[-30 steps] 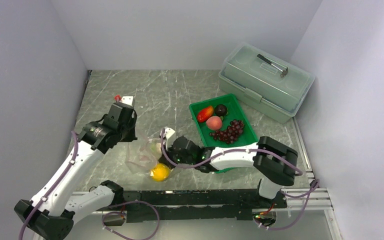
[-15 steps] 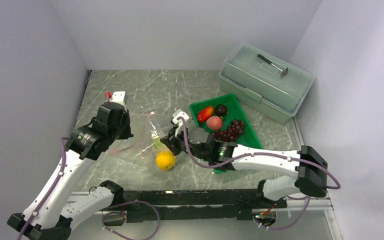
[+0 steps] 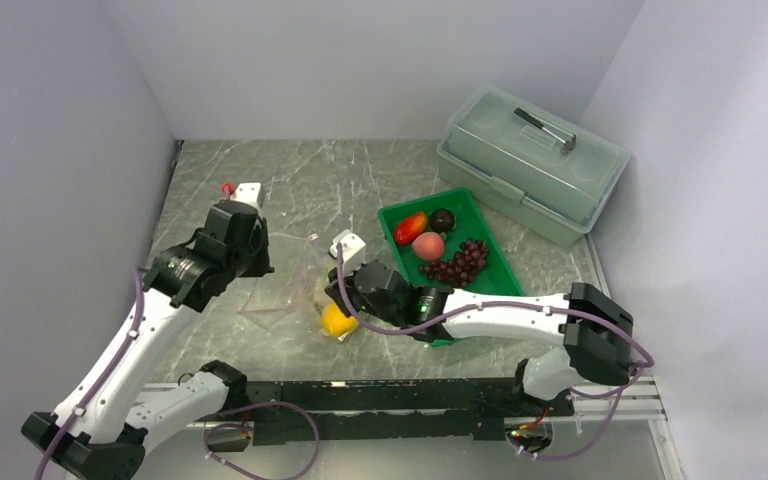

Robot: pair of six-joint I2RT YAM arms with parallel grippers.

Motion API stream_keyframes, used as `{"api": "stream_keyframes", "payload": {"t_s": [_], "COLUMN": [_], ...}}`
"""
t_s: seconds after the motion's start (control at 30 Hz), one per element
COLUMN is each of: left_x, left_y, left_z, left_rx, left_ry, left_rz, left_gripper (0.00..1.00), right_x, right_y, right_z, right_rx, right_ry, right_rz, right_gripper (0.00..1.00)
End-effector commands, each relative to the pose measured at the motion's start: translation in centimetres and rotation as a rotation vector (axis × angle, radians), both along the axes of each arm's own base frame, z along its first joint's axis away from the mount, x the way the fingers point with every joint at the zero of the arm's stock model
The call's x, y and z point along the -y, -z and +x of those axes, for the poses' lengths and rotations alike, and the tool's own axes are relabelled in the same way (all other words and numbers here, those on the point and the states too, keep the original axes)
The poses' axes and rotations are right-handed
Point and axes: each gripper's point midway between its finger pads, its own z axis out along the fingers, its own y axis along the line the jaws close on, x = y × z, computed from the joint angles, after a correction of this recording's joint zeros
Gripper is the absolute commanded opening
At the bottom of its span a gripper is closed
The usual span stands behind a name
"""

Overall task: Place the food in the zip-top bag and seal the zipper
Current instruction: Adjust the zipper food storage bag at the center of the board.

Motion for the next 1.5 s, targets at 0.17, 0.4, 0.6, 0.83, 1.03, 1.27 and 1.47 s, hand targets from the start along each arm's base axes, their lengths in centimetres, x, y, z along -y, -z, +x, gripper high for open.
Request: {"api": "stream_keyframes", "payload": {"t_s": [0.17,0.4,0.6,0.83,1.03,1.27,1.47], "left_x": [-0.8,-0.7,-0.3,0.0,0.5,-0.3,-2.3], "left_y": [-1.8,-1.6,-1.7,-4.4,-8.1,-10.8,-11.2], "left_z": [-1.1,-1.9,-2.1,-0.6,2.6,5.6,6.7], "left_rx": [0.094,0.089,0.09,0.131,0.172,0.213,0.206], "left_ry": [0.022,0.051,0.071,0.05,0.032,-0.036,-0.112], "left_rz": [-0.019,-0.024,-0.041,-0.045,-0.005,0.085,0.205], "left_gripper": [0.0,0.0,0.0,0.0,0.0,0.0,0.0], "right_x": [2.6,6.6,8.0,10.7,12.4,14.1,15.2], "right_y": [-5.8,-4.8,-2.9,-2.0,-2.4,-3.1,-4.0], "right_z": [0.9,3.5,4.7,5.8,5.8,5.0,4.3], "right_rx": [0.1,0.069,0.023,-0.012,-0.015,-0.014,-0.003], "right_ry": [0.064,0.124,0.14,0.248,0.295,0.322,0.326], "right_rz": [0.051,0.022,0.0,-0.038,-0.04,-0.027,0.0], "right_gripper": [0.53,0.73,0.79,0.82,0.83,0.83,0.83]}}
